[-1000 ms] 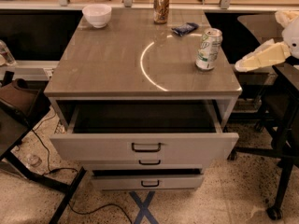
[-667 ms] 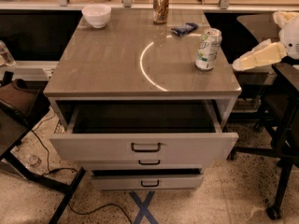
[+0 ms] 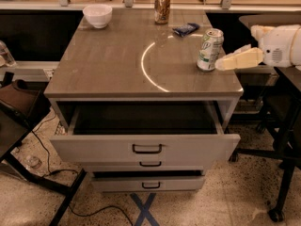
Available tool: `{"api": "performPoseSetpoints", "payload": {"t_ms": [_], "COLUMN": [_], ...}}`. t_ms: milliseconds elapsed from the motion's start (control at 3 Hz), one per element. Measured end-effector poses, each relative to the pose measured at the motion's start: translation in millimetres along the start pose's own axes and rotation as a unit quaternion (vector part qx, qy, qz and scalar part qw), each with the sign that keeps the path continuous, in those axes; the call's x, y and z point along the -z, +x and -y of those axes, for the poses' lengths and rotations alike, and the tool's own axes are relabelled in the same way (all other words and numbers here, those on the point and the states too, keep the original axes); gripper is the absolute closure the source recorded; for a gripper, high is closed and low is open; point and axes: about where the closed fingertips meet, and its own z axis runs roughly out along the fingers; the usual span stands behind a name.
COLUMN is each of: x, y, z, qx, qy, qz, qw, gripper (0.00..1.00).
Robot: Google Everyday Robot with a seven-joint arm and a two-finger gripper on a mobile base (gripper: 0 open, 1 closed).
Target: Move 7up can near white bowl
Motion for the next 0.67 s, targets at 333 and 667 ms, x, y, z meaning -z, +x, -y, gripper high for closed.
{"api": "performPoseSetpoints", "payload": {"t_ms": [333, 667], "x": [-30.4, -53.0], "y": [2.7, -0.1], "z": [0.9, 4.9], "qx": [-0.038, -0.059], "qy": [-0.021, -0.034], "qz": [0.050, 0.098], "qw": [0.9978, 0.9929], "gripper": [0.00, 0.00]}}
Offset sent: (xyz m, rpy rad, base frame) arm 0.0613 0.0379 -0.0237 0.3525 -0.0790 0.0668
